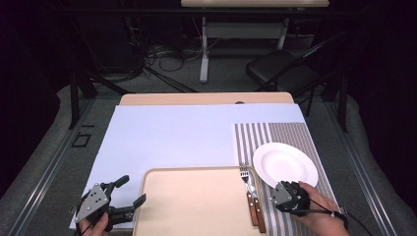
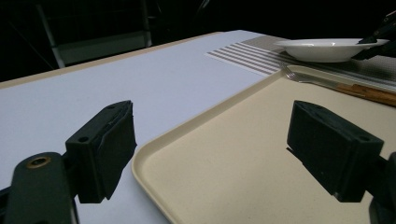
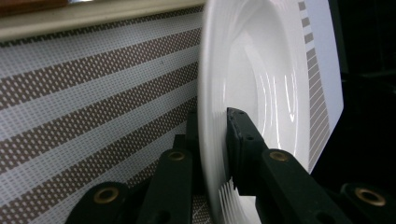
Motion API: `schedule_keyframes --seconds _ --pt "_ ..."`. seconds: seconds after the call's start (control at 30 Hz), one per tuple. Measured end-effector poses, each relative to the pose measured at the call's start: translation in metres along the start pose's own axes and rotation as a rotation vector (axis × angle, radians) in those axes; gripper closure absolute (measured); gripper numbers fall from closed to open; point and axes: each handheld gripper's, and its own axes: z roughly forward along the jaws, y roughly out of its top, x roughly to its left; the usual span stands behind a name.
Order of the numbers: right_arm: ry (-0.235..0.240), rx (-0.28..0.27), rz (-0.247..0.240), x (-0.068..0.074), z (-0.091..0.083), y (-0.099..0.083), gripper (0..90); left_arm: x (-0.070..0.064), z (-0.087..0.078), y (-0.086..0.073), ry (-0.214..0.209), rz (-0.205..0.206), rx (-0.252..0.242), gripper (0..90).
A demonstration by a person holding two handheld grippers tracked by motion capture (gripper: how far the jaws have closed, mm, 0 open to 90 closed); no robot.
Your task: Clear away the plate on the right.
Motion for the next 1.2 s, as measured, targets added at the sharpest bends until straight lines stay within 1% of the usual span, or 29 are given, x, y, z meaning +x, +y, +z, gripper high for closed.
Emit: schedule_keyframes --seconds 0.03,0.07,0.1,0.13,0.2,0.37,0.6,0.63,0.77,0.8,0.83,0.9,0.93,0.97,1.07,1.1,1.2 --pt "-0.006 -0.007 -0.014 0.001 0.001 0.000 81.0 0.000 0.000 0.000 0.000 0.000 0.000 15.7" --pt "-0.006 0.002 -0.003 0.003 0.001 0.000 81.3 0.000 0.000 0.000 0.000 0.002 0.000 15.7" --pt "-0.009 -0.001 -0.022 0.002 0.001 0.001 81.5 0.000 0.000 0.000 0.000 0.002 0.001 15.7" --pt "-0.008 0.000 -0.031 0.002 0.001 0.002 81.6 0.000 0.000 0.000 -0.001 0.002 0.001 15.7" --pt "-0.008 0.009 -0.033 0.002 0.001 0.003 82.1 0.000 0.000 0.000 0.002 0.000 -0.002 15.7" --pt "-0.013 0.003 -0.054 0.002 0.001 0.003 82.3 0.000 0.000 0.000 0.000 0.000 0.000 15.7" --pt "-0.010 0.015 -0.055 0.002 0.002 0.006 82.4 0.000 0.000 0.000 0.003 -0.001 -0.002 15.7" --pt "-0.004 0.024 -0.060 0.001 0.001 0.006 82.4 0.000 0.000 0.000 0.004 0.000 -0.002 15.7" --pt "-0.006 0.026 -0.074 0.001 0.002 0.008 82.4 0.001 0.000 0.000 0.001 -0.001 0.000 15.7" --pt "-0.005 0.036 -0.084 0.002 0.001 0.008 82.3 0.001 0.000 0.000 0.001 -0.001 0.001 15.7" --pt "-0.015 0.033 -0.098 0.002 0.001 0.008 82.4 0.001 0.000 0.000 0.001 0.000 0.000 15.7" --pt "-0.026 0.050 -0.120 0.004 -0.001 0.008 82.3 0.001 0.000 0.000 0.002 0.000 0.001 15.7" --pt "-0.037 0.047 -0.125 0.005 -0.002 0.008 82.4 0.001 0.000 0.000 0.002 -0.001 0.001 15.7" --pt "-0.050 0.055 -0.134 0.005 -0.004 0.009 82.3 0.001 0.000 0.000 0.002 0.000 0.001 15.7" --pt "-0.078 0.052 -0.158 0.004 -0.010 0.009 82.4 0.000 -0.001 0.000 0.003 -0.002 0.000 15.7" --pt "-0.082 0.054 -0.173 0.003 -0.013 0.009 82.3 0.000 -0.001 0.000 0.003 0.000 0.000 15.7" --pt "-0.093 0.052 -0.177 0.001 -0.021 0.010 82.2 0.000 -0.001 0.000 0.002 -0.001 0.000 15.7"
